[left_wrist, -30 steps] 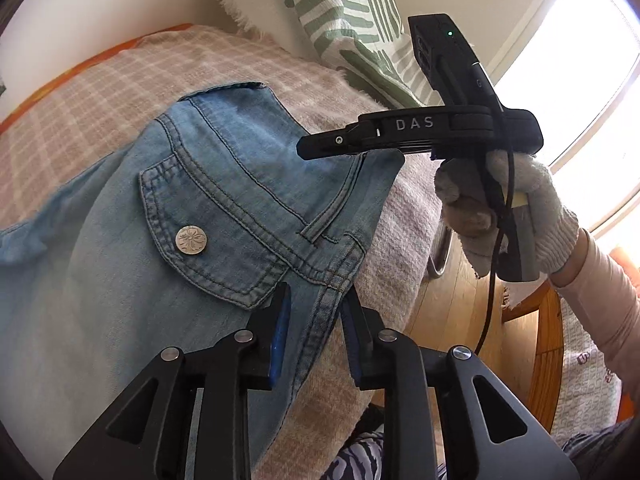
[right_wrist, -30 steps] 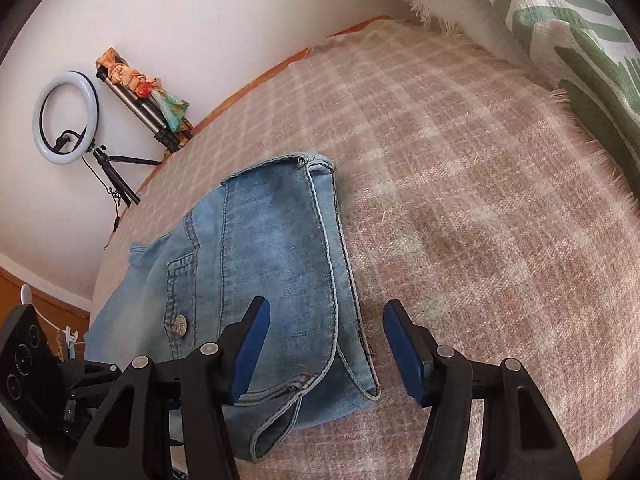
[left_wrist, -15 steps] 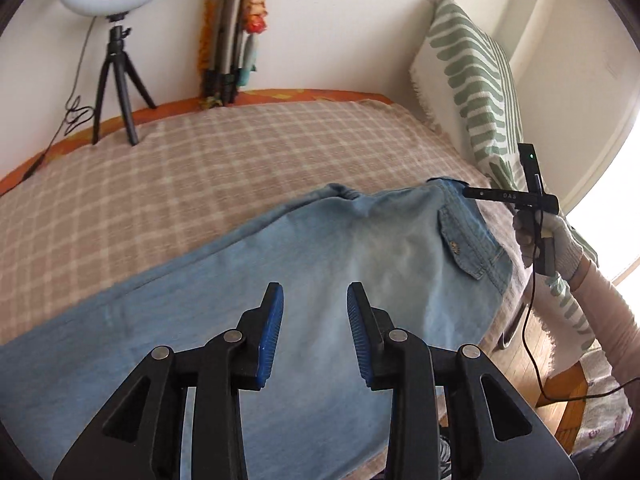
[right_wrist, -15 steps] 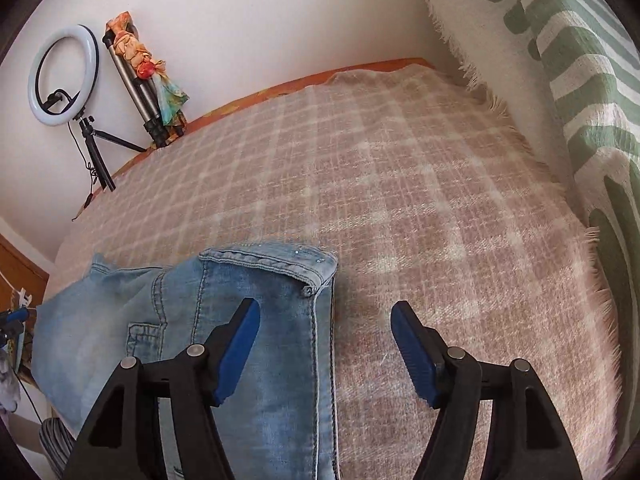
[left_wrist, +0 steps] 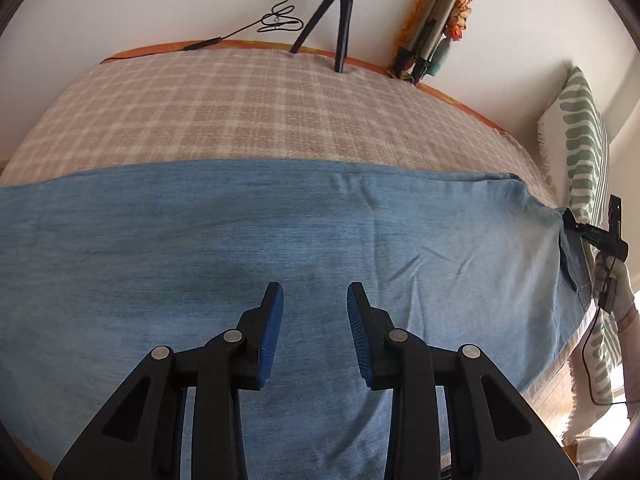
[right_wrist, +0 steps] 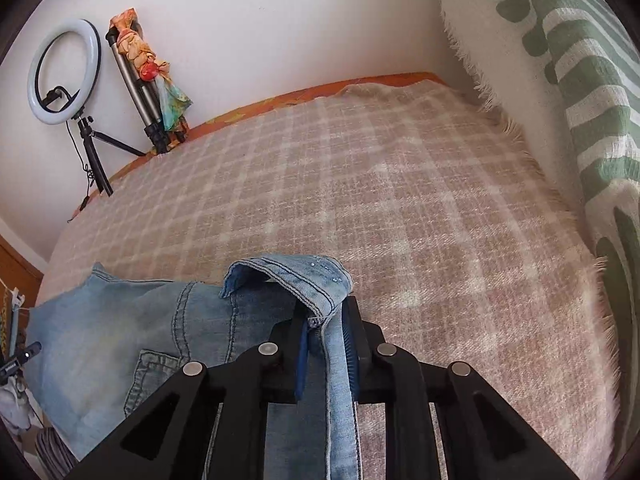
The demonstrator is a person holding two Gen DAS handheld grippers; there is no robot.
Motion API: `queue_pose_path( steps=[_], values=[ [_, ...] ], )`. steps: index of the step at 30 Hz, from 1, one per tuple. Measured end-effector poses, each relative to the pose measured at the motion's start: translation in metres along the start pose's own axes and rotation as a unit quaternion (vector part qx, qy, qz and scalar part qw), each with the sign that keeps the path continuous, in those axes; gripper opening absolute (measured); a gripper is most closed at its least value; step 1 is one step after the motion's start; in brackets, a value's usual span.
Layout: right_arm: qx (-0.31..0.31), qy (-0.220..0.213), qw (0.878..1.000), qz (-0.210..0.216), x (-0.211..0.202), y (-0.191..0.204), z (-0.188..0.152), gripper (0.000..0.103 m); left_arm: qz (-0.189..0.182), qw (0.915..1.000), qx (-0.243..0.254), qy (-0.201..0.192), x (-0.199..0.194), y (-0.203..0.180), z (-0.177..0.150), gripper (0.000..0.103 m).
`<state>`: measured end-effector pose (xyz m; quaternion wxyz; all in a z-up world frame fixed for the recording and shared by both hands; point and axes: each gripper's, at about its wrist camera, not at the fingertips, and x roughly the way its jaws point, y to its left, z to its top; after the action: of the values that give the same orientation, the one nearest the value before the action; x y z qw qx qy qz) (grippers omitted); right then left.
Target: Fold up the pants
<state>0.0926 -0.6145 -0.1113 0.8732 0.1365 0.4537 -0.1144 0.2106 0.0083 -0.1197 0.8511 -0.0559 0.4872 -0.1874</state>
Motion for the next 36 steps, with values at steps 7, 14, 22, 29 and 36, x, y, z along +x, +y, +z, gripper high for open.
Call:
queue_pose_path(
  steps=[7, 14, 22, 29, 36],
  values=[
    [-0.087, -0.058, 0.995, -0.001, -0.045, 0.049, 0.015, 0.044, 0.012, 0.9967, -0.059, -0.054, -0.034, 0.043, -0.012, 0.031],
    [-0.187, -0.039, 0.974, 0.122, -0.025, 0.139, 0.02, 0.05, 0.035, 0.9874, -0.12, -0.097, -0.069, 0.081, -0.041, 0.031],
    [-0.272, 0.011, 0.95, 0.156, 0.032, 0.211, 0.017, 0.055, 0.062, 0.9789, -0.164, -0.105, -0.095, 0.114, -0.074, 0.031],
    [-0.298, 0.014, 0.942, 0.151, 0.045, 0.24, 0.016, 0.011, 0.085, 0.9728, -0.184, -0.112, -0.108, 0.137, -0.083, 0.031],
    [-0.271, 0.026, 0.955, 0.114, 0.072, 0.242, 0.042, 0.003, 0.113, 0.9663, -0.198, -0.12, -0.115, 0.155, -0.09, 0.031]
  ],
)
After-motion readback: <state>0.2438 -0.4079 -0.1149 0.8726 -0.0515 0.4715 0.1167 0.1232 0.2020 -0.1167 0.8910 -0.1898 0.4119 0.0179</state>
